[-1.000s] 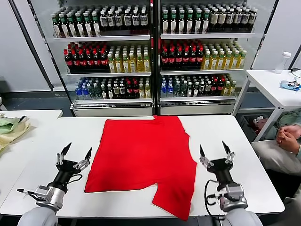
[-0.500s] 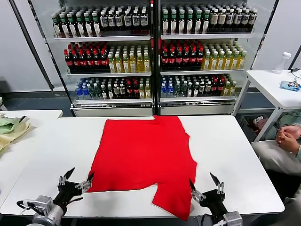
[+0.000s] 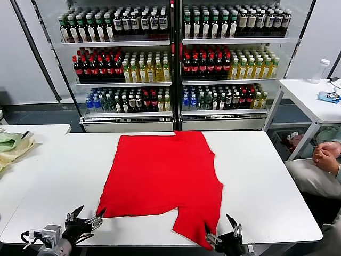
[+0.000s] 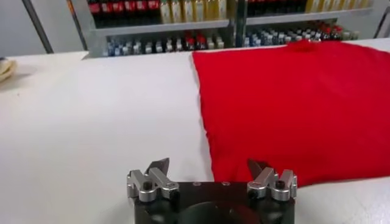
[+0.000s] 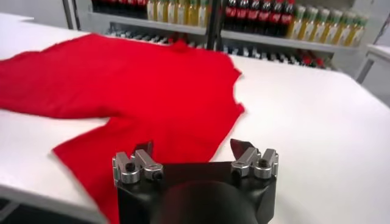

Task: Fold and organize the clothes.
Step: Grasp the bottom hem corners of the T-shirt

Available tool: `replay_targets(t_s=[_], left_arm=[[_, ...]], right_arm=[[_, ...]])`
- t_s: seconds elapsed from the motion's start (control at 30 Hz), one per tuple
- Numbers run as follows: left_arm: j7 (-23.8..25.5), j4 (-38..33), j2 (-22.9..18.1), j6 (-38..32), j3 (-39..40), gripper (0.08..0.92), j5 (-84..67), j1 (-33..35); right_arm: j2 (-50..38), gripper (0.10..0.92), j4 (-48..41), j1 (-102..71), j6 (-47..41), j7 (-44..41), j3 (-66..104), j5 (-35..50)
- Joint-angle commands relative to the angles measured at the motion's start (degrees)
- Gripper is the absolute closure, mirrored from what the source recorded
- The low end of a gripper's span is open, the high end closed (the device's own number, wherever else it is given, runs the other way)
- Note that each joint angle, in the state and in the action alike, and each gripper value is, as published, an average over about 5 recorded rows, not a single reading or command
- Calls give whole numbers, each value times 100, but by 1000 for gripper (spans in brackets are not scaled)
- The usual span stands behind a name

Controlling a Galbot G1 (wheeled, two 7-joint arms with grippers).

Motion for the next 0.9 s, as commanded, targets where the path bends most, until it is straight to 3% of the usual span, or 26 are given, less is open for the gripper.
replay_targets(t_s=[0.03, 0.17, 0.7, 0.9], left_arm=[[-141, 31, 8, 197, 40, 177, -197, 40], [-173, 18, -15, 161, 76, 210, -211, 64], [-129, 3, -53, 107, 212, 649, -317, 37], [-205, -491, 35, -35, 102, 822, -322, 425]], right_arm=[[12, 213, -69, -20, -118, 213, -199, 141], [26, 292, -40, -62, -167, 339, -233, 234], [12, 750, -56, 60, 53, 95, -86, 601], [-357, 893, 569, -358, 123, -200, 711, 898]])
